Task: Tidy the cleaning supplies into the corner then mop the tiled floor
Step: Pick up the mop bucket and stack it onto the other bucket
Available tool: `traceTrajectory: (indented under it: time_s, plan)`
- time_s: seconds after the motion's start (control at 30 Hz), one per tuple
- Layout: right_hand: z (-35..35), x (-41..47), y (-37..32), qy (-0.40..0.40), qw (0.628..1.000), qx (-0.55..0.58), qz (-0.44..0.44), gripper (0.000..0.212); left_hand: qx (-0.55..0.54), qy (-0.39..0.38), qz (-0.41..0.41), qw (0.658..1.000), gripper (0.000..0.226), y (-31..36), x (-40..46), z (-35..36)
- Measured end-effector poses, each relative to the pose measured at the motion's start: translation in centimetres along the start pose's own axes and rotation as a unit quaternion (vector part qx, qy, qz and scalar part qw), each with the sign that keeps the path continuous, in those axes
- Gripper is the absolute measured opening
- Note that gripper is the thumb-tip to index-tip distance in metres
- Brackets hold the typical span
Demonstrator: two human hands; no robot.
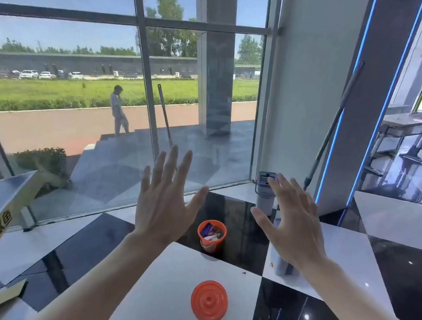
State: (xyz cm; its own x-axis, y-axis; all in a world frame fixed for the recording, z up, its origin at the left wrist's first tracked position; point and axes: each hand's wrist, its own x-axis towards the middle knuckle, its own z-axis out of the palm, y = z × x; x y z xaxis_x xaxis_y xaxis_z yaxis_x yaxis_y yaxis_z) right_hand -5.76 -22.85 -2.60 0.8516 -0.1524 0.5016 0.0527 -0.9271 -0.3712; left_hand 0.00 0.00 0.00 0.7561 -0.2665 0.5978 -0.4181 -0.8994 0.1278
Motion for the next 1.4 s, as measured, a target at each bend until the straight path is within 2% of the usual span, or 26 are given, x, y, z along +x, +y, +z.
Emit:
traceTrajectory:
  time_s: [0.13,0.3,0.53,0.7,0.77,0.87,0.93,1.1,1.23,1.4]
  plan:
    - [3.0,4.7,1.9,-0.004,1.000,-0.010,-0.002,0.081,-0.008,-0.004,-0.008,1.000,0.076,-1.4,4.2,3.3]
    - [8.9,11.1,4.6,-0.017,0.999,0.005,0.027,0.075,-0.080,-0.025,-0.028,0.996,0.075,-4.2,9.6,10.0]
    - [18.1,19.6,8.0,-0.040,0.996,-0.010,0.084,0.083,-0.158,-0.094,-0.068,0.981,0.072,-9.7,17.9,22.7]
    - [24.7,26.3,10.2,-0.058,0.986,0.020,0.154,0.071,-0.248,-0.153,-0.127,0.948,0.059,-14.0,24.3,30.7]
    - [26.9,28.6,10.9,-0.057,0.979,0.045,0.191,0.072,-0.268,-0.175,-0.138,0.937,0.055,-15.6,26.5,33.6]
    - [29.3,31.8,12.6,-0.046,0.958,0.092,0.267,0.069,-0.341,-0.217,-0.202,0.892,0.049,-17.0,30.0,38.0]
    - [30.7,33.6,14.2,-0.045,0.950,0.109,0.291,0.065,-0.382,-0.232,-0.225,0.866,0.045,-17.0,32.2,40.6]
    - [34.0,38.2,19.8,-0.052,0.934,0.124,0.331,0.056,-0.427,-0.263,-0.238,0.832,0.040,-15.2,37.4,47.7]
    - [36.9,43.3,25.2,-0.058,0.934,0.119,0.333,0.050,-0.447,-0.288,-0.232,0.814,0.039,-13.3,42.3,53.1]
    - [40.2,51.5,33.2,-0.069,0.931,0.153,0.323,0.051,-0.442,-0.300,-0.252,0.807,0.040,-10.1,50.3,61.5]
